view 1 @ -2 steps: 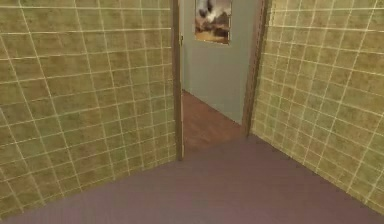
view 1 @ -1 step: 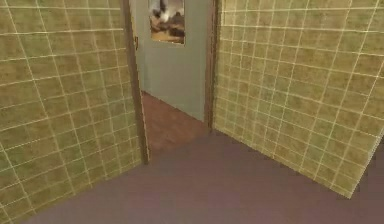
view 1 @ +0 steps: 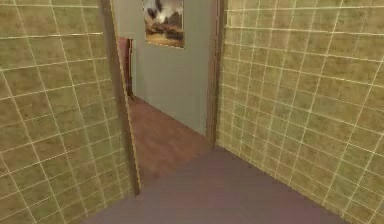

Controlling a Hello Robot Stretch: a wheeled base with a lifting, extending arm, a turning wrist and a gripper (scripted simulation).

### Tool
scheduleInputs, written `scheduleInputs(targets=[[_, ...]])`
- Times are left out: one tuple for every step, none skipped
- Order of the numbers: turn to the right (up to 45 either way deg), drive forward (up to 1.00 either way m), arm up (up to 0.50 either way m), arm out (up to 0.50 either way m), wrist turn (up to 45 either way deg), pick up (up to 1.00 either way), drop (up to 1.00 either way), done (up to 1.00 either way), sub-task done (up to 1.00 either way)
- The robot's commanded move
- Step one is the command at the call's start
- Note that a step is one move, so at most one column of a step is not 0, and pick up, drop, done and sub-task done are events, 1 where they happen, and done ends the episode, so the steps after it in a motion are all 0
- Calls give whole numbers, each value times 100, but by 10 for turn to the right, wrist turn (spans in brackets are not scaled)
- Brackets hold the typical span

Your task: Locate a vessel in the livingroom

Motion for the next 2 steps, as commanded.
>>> scheduleInputs(targets=[[0, 100, 0, 0, 0, 0, 0, 0, 0], [0, 60, 0, 0, 0, 0, 0, 0, 0]])
